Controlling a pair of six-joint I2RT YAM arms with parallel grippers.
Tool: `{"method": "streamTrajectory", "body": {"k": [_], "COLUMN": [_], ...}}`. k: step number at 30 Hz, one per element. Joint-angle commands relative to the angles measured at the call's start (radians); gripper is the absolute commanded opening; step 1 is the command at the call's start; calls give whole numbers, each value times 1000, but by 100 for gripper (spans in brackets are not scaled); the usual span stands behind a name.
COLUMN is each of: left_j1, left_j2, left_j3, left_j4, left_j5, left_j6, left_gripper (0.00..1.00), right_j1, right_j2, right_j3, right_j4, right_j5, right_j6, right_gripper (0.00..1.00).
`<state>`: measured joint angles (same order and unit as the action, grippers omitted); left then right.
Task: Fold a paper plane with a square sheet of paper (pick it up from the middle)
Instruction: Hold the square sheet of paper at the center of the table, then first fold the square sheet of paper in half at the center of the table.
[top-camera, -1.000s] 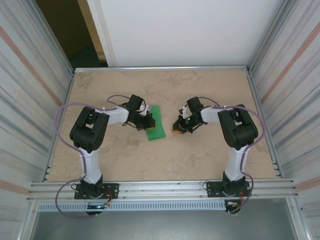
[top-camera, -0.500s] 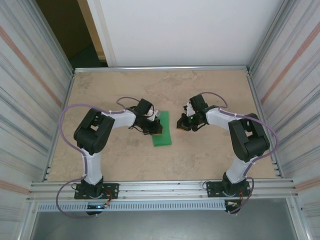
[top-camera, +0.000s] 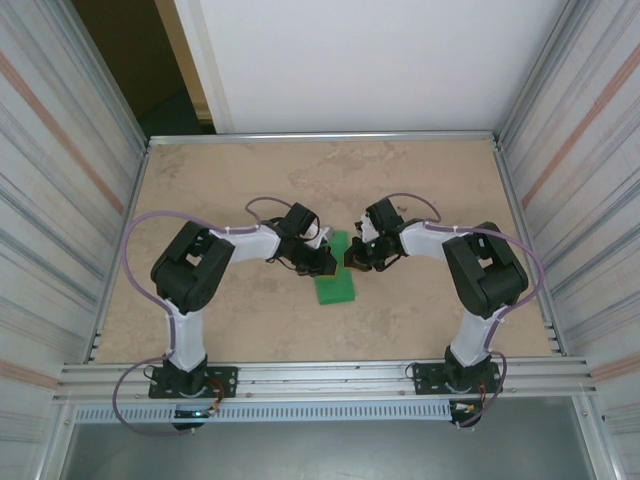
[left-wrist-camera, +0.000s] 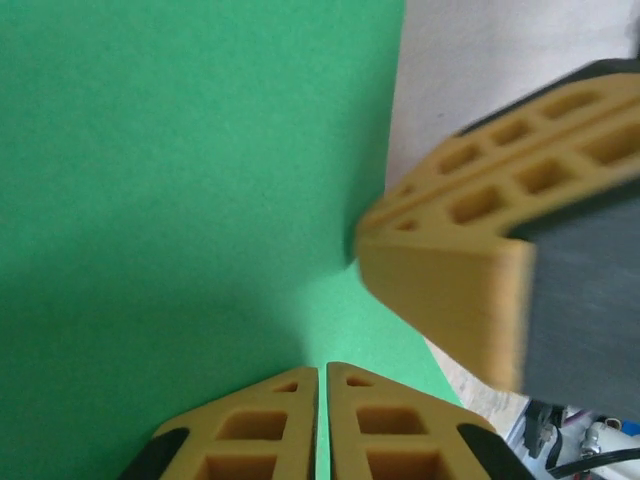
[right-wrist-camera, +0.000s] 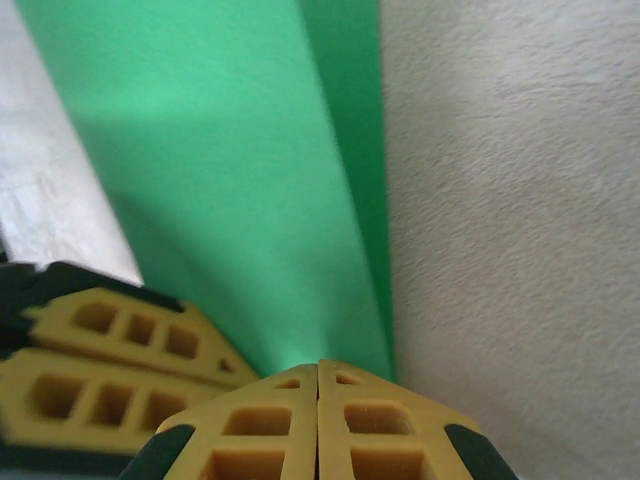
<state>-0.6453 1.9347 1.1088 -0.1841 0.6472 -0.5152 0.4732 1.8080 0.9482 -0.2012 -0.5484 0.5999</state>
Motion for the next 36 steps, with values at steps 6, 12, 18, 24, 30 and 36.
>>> {"method": "streamTrajectory", "body": {"k": [6, 12, 18, 24, 30, 36], "left_j1": [22, 28, 28, 27, 17, 16], "left_j2": [-191, -270, -240, -185, -148, -118], "left_j3": [-138, -212, -218, -187, -163, -154], "left_j4": [51, 48, 66, 87, 34, -2], "left_j5": [-197, -312, -286, -246, -258, -271], "left_j6": [-161, -240, -264, -263, -246, -236], "left_gripper": [19, 26, 31, 28, 21, 18], "right_j1": [6, 7, 8, 8, 8, 9], "right_j2": [43, 49, 57, 45, 36, 22], "right_j3": [39, 44, 52, 54, 52, 41], "right_j4": [16, 21, 31, 25, 20, 0], "right_j5": [-22, -27, -42, -49, -51, -48], "right_j6": [22, 25, 31, 32, 32, 11], "right_gripper": [7, 7, 7, 8, 8, 7]}}
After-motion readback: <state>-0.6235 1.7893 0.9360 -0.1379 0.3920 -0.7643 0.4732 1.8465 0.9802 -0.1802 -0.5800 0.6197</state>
